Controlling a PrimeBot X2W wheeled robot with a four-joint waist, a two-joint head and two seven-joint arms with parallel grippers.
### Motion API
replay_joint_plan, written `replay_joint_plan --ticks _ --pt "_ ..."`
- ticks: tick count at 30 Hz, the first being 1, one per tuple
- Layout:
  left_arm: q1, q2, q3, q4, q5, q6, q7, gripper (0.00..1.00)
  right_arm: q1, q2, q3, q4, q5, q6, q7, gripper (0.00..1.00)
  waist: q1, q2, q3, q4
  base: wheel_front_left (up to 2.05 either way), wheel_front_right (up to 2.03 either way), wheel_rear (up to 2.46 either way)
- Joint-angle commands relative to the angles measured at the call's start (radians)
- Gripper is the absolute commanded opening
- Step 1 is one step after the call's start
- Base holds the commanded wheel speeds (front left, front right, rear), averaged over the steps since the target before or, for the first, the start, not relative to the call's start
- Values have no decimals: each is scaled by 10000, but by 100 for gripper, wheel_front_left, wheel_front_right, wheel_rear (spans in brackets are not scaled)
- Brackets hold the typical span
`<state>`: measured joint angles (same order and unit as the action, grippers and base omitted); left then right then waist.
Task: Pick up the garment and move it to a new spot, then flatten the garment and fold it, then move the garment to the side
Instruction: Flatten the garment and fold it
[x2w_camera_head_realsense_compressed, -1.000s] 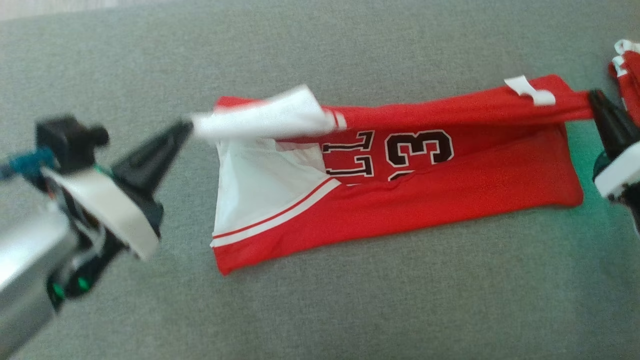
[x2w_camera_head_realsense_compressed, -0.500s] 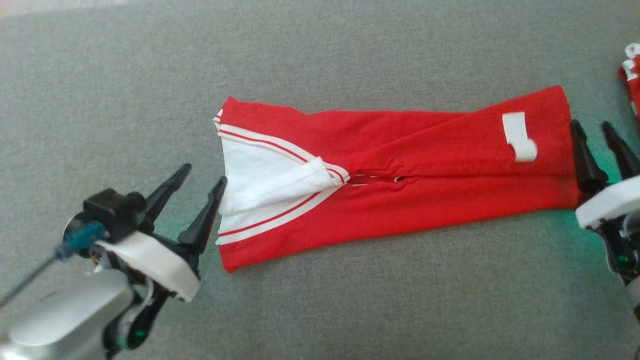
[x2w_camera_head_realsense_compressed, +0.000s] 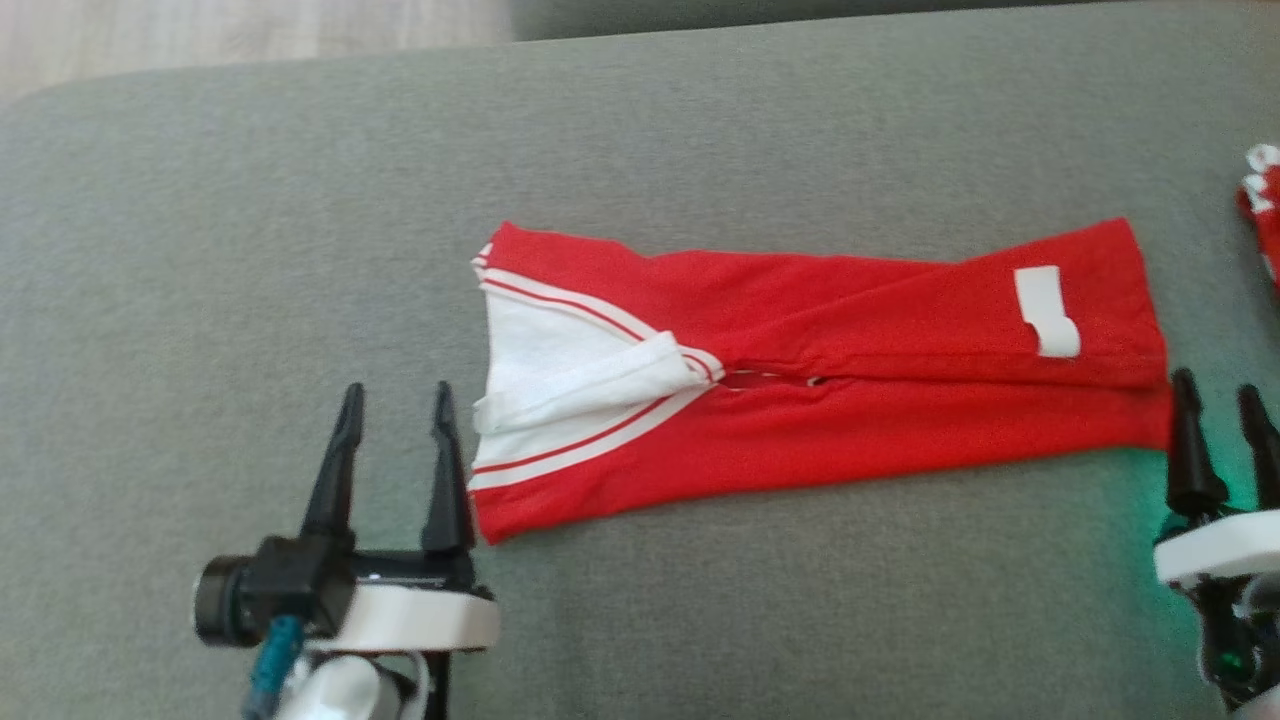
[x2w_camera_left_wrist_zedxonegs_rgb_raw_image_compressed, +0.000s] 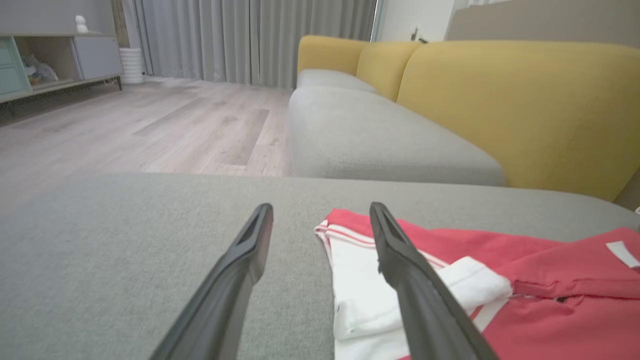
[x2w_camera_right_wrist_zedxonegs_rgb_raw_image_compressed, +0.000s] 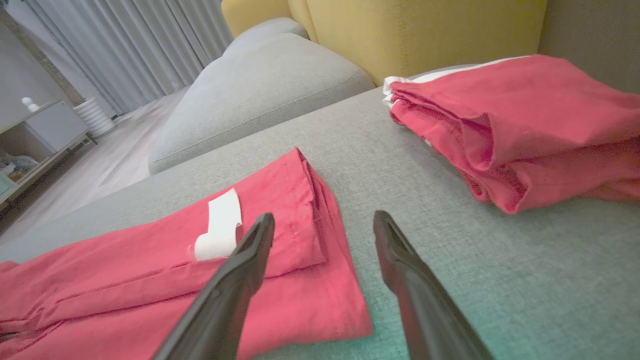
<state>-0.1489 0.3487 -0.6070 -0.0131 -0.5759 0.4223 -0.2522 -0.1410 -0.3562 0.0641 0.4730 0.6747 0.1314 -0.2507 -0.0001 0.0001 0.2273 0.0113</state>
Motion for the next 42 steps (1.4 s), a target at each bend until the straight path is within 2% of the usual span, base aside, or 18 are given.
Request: replay_joint_plan --ticks 1,7,12,13,14,15,16,17,22,26,31,35,39,42 --pt "-216 -202 712 -467 561 -165 -93 100 -126 -193 -118 -163 -117 -7 -108 100 1 -1 -66 229 0 0 0" --pt "492 -1261 1429 -498 2018 -1067 -94 100 -722 -149 -749 1046 -275 -7 172 100 1 -1 -74 754 0 0 0" --pt "749 -1869 1983 -335 2584 -1711 -94 100 -1251 -87 -825 2228 -297 -7 1054 100 1 -1 -25 1002 0 0 0" --pt "749 -1869 1983 -335 2584 -1711 -94 100 -1251 -87 -825 2228 -297 -7 1054 100 1 -1 -25 1002 0 0 0" --pt "789 -1969 2097 -307 2673 -1822 -94 100 -1312 -45 -731 2388 -284 -7 1313 96 1 -1 -18 1018 0 0 0" --pt "827 -2059 2211 -282 2759 -1926 -94 100 -1368 9 -659 2502 -217 -7 1535 51 1 -1 -12 1024 0 0 0" --pt "867 -2141 2325 -261 2839 -2020 -94 100 -1408 75 -610 2589 -116 -7 1743 32 1 -1 -8 1022 0 0 0" --pt "905 -2218 2435 -242 2913 -2110 -94 100 -1428 114 -556 2631 -59 -7 1894 0 1 -1 -6 1013 0 0 0" --pt "1011 -2514 2881 -165 3257 -2505 -95 100 -1474 -35 -597 2445 27 -7 1574 0 1 -1 4 830 0 0 0" --pt "1063 -2686 3186 -67 3525 -2848 -95 100 -1494 -708 -1146 2048 45 -7 1202 0 1 -1 -53 533 0 0 0" --pt "1063 -2796 3417 -19 3719 -3118 -95 100 -1569 -1152 -1575 516 -35 -7 1424 0 1 -1 -97 314 0 0 0" --pt "1075 -2863 3514 63 3815 -3308 -95 100 -1509 -841 -1352 -1947 31 -7 2001 0 1 -1 -120 248 0 0 0" --pt "1054 -2914 3514 147 3889 -3462 -95 100 -1292 -162 -731 -4452 -253 -7 2910 0 1 -1 -133 312 0 0 0" --pt "996 -2939 3497 231 3912 -3588 -95 100 -1202 452 28 -5682 -727 -7 3662 0 1 -1 -128 452 0 0 0"
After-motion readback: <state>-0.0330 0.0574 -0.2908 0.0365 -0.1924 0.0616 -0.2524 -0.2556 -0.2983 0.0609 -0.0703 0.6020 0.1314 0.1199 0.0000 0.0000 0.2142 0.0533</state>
